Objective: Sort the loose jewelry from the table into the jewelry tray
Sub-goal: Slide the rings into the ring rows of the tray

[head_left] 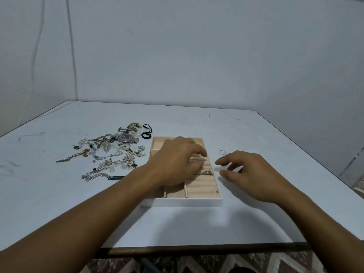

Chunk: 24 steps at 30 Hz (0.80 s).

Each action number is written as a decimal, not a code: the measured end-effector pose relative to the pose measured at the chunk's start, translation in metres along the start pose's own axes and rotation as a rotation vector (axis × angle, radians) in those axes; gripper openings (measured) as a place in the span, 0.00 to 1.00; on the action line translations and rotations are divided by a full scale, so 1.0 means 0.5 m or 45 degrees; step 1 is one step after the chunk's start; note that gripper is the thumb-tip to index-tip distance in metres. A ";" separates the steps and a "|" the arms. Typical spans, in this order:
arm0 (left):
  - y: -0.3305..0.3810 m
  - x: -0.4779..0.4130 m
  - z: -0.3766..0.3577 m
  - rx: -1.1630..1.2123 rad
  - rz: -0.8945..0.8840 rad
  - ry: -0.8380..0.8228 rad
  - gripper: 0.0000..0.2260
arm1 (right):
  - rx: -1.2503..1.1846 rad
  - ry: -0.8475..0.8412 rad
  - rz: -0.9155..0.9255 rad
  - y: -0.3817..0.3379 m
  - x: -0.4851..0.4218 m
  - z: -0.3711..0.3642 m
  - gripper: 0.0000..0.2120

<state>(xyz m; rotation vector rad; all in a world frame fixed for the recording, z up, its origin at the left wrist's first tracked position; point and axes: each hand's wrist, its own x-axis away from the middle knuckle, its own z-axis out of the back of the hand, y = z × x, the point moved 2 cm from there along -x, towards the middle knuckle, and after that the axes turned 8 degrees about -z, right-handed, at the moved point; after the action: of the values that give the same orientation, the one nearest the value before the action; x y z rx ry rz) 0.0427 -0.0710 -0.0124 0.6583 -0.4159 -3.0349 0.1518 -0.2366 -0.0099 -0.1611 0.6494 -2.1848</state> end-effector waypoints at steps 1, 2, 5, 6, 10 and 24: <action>0.002 -0.009 -0.003 0.002 0.000 -0.011 0.13 | -0.007 0.014 -0.024 0.008 -0.004 0.002 0.10; 0.006 -0.018 -0.007 0.005 -0.002 -0.020 0.13 | -0.011 0.028 -0.048 0.016 -0.008 0.004 0.10; 0.016 -0.050 -0.023 -0.023 0.006 -0.065 0.13 | -0.013 0.063 -0.120 0.045 -0.022 0.007 0.10; 0.019 -0.062 -0.029 -0.045 0.009 -0.088 0.12 | -0.007 0.073 -0.148 0.055 -0.028 0.008 0.10; 0.031 -0.110 -0.048 -0.111 0.009 -0.173 0.13 | 0.084 0.119 -0.243 0.088 -0.055 0.005 0.16; 0.033 -0.217 -0.112 -0.244 0.098 -0.388 0.14 | 0.231 0.127 -0.280 0.103 -0.121 -0.004 0.11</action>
<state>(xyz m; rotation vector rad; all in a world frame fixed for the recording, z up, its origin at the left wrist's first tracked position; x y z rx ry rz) 0.1636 -0.0945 -0.0133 0.1668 -0.1440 -3.0518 0.2259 -0.2171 -0.0313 -0.0290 0.5044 -2.4637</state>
